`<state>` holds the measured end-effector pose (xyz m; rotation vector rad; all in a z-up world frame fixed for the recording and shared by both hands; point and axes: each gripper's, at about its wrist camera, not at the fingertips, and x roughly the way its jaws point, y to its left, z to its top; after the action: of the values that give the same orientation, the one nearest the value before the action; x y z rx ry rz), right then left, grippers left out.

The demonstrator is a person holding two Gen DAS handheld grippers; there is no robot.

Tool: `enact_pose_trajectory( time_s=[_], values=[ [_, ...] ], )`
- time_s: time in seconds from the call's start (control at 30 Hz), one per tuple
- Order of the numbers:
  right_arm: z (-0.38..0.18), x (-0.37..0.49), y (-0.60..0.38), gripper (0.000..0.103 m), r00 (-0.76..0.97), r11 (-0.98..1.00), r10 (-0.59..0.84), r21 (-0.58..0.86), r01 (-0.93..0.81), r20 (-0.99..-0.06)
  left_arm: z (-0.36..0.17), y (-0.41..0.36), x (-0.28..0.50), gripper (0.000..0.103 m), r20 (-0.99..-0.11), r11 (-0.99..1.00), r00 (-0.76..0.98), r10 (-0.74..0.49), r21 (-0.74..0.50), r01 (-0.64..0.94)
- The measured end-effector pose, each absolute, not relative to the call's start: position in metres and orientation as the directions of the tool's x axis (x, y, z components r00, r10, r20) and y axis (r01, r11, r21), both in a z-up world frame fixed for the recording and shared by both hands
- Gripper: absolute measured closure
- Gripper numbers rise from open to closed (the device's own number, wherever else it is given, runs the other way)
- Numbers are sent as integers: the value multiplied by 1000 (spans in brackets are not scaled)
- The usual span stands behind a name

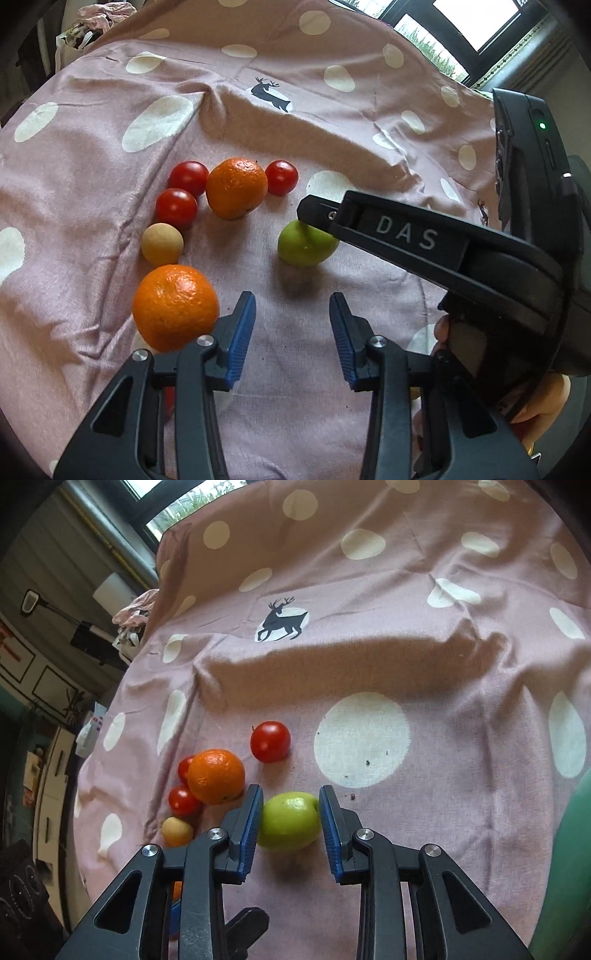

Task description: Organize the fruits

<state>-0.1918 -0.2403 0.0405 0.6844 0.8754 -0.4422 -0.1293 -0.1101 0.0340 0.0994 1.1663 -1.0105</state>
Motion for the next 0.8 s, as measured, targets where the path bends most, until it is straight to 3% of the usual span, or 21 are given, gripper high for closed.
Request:
enact_pose_trajectory(
  time_s=[0.13,0.27,0.43,0.53,0.8],
  values=[
    [39,-200,-248,72,586,668,-20,425,610,-810,31,-114,-127,63,-796,585,34,-604,-413,698],
    [27,-203,-254,60,602,621,79,511,594,-795,30,-116,-128,63,-797,579,37,-603,-405,708],
    [27,-195,-240,60,579,667,59,464,584,-813,28,-116,-128,63,-796,576,44,-604,-397,715],
    [27,-195,-237,67,575,674,35,444,590,-817,28,-115,-127,62,-794,580,48,-606,-399,711],
    [31,-220,-238,67,572,661,16,438,609,-820,31,-108,-129,59,-806,562,14,-592,-401,724]
  ],
)
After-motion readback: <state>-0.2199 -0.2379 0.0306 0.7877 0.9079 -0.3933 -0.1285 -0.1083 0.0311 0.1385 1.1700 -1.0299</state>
